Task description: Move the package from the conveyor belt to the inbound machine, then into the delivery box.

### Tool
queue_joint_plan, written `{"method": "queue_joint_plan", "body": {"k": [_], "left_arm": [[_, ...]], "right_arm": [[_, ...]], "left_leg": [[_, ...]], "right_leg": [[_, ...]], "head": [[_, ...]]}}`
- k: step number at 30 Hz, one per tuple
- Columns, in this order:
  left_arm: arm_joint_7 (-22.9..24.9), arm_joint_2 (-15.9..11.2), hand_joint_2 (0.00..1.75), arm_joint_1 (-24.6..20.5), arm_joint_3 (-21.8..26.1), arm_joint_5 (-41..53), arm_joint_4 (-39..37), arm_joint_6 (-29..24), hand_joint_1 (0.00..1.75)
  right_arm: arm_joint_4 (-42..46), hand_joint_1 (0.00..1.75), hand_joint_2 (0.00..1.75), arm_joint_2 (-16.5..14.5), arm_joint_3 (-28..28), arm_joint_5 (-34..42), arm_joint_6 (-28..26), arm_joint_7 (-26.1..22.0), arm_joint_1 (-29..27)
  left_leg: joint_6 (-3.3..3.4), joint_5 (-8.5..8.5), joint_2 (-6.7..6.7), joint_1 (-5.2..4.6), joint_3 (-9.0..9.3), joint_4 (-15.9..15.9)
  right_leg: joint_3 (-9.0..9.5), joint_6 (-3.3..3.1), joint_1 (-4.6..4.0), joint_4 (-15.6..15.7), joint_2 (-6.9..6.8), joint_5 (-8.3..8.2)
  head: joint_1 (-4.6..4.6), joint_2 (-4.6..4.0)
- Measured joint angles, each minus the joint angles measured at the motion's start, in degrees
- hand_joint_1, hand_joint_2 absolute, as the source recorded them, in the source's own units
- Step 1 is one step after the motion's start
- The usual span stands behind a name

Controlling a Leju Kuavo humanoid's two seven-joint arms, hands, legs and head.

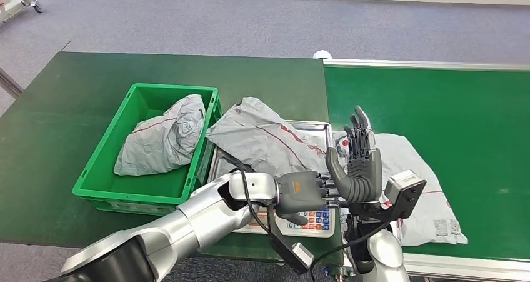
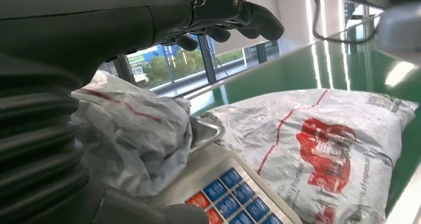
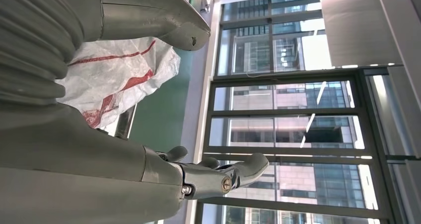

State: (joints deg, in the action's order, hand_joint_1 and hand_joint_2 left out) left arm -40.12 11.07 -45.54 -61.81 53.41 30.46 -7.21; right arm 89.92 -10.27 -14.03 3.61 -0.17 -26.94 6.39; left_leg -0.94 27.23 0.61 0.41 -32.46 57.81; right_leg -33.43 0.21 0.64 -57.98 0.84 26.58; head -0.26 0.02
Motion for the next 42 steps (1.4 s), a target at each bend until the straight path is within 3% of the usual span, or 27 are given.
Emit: {"method": "queue_joint_plan", "body": {"k": [5,15,24,29,34,42], "left_arm": [[-0.01,0.73,1.75,0.09,-1.05,-0.59,-1.02,0.22,0.00],[0.27,3.26,1.75,1.08,-2.84,-12.46,-5.10,6.27,0.00],[6.09,3.39,1.75,1.31,-2.28,-11.99,-9.17,-1.82,0.00],[5.57,1.80,1.75,0.38,0.75,-12.85,-8.20,-4.87,0.00],[3.16,-0.68,1.75,1.19,6.89,-12.75,-4.08,-8.01,0.00],[1.87,-2.88,1.75,4.16,14.58,-10.92,4.19,-7.84,0.00]], "right_arm": [[0.00,0.00,1.75,0.00,-0.01,0.00,0.00,0.00,0.07],[-1.10,0.00,1.75,-0.07,-1.02,0.60,-0.06,0.17,2.57],[-1.85,0.00,1.75,-0.05,-1.96,0.74,-0.51,0.63,3.61],[-2.51,0.00,1.75,0.01,-1.87,1.28,-0.34,0.60,3.66],[-3.50,0.00,1.75,0.19,-1.84,1.61,0.07,-0.16,3.48],[-3.75,0.00,1.75,0.60,-1.45,1.83,-0.91,-0.41,2.36]], "left_leg": [[0.00,0.00,0.00,0.00,0.00,0.00],[0.00,0.00,0.01,0.00,-0.01,0.00],[0.00,-0.01,0.02,0.00,-0.01,0.00],[0.00,-0.02,0.02,0.00,-0.01,0.00],[0.00,-0.02,0.02,0.00,-0.01,0.00],[0.00,-0.01,0.02,0.00,-0.02,0.00]], "right_leg": [[0.00,0.00,-0.01,0.00,0.00,0.00],[0.02,0.01,0.02,0.00,0.00,0.00],[0.01,0.00,-0.01,-0.01,0.00,0.00],[0.01,0.00,0.00,-0.01,0.00,-0.01],[0.00,0.00,0.00,-0.01,0.01,0.00],[-0.01,0.00,0.01,-0.01,0.00,0.00]], "head": [[0.01,0.00],[0.01,0.00],[0.00,0.00],[0.01,0.00],[0.01,0.00],[0.00,0.00]]}}
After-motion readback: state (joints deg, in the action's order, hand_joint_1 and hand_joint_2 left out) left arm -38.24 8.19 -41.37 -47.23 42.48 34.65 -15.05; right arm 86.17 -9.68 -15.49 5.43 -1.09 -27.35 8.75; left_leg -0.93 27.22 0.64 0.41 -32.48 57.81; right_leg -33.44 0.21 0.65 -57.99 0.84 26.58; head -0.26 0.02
